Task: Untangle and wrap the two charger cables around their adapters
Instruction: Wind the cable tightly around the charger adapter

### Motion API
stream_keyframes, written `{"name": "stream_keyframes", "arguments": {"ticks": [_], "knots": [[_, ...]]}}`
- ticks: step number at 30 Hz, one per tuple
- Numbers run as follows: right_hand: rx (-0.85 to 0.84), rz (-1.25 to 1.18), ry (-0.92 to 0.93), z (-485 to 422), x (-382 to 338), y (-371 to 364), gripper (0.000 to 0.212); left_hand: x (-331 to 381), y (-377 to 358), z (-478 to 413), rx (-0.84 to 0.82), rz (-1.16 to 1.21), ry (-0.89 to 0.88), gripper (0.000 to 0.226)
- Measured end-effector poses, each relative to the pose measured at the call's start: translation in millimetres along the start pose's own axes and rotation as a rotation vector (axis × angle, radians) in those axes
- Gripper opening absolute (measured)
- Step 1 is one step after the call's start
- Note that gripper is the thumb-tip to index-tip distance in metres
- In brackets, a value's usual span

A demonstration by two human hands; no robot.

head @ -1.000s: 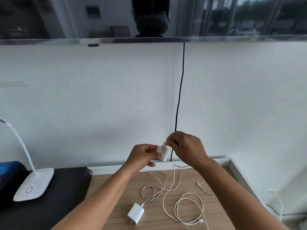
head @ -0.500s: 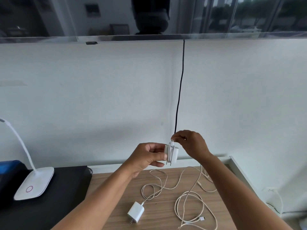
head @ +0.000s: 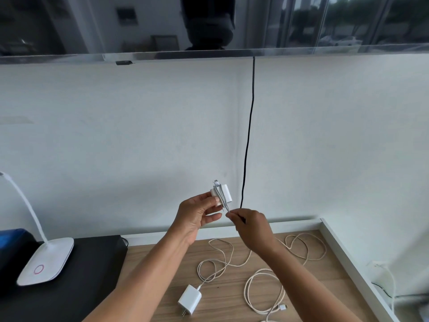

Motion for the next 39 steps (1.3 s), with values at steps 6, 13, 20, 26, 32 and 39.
{"name": "stream_keyframes", "arguments": {"ticks": [6, 13, 20, 26, 32, 39], "knots": [[0.029, 0.044, 0.076, 10.8, -13.8, -4.2, 0.024, 3.4, 10.4, -8.0, 0.099, -0.014, -0.038, 0.016], [0.084, 0.164, 0.159, 5.4, -21.6, 13.8, 0.019, 9.8, 16.4, -5.0, 0.056, -0.25, -0.113, 0.017], [0.101, 0.254, 0.172, -11.5, -24.5, 40.9, 0.013, 10.9, 15.6, -0.8, -0.053, -0.401, -0.063, 0.022], [0.065, 0.202, 0.166, -24.6, -25.0, 60.5, 0.006, 13.1, 14.8, 5.6, -0.187, -0.437, 0.03, 0.026], [0.064, 0.051, 0.146, -32.0, -18.2, 66.0, 0.011, 12.6, 15.3, 13.7, -0.321, -0.438, 0.095, 0.03], [-0.004, -0.157, -0.038, -25.2, -15.8, 50.1, 0.019, 13.9, 4.0, 17.2, -0.384, -0.186, 0.089, 0.039]]}}
Point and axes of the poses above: each hand's wrist, its own z-axis away from the middle knuckle, its own y-axis out of the back of the hand, x = y × z, the point moved 3 cm from there along -z, towards the middle knuckle, and after that the axes turned 7 degrees about z, right-handed, at the moved point
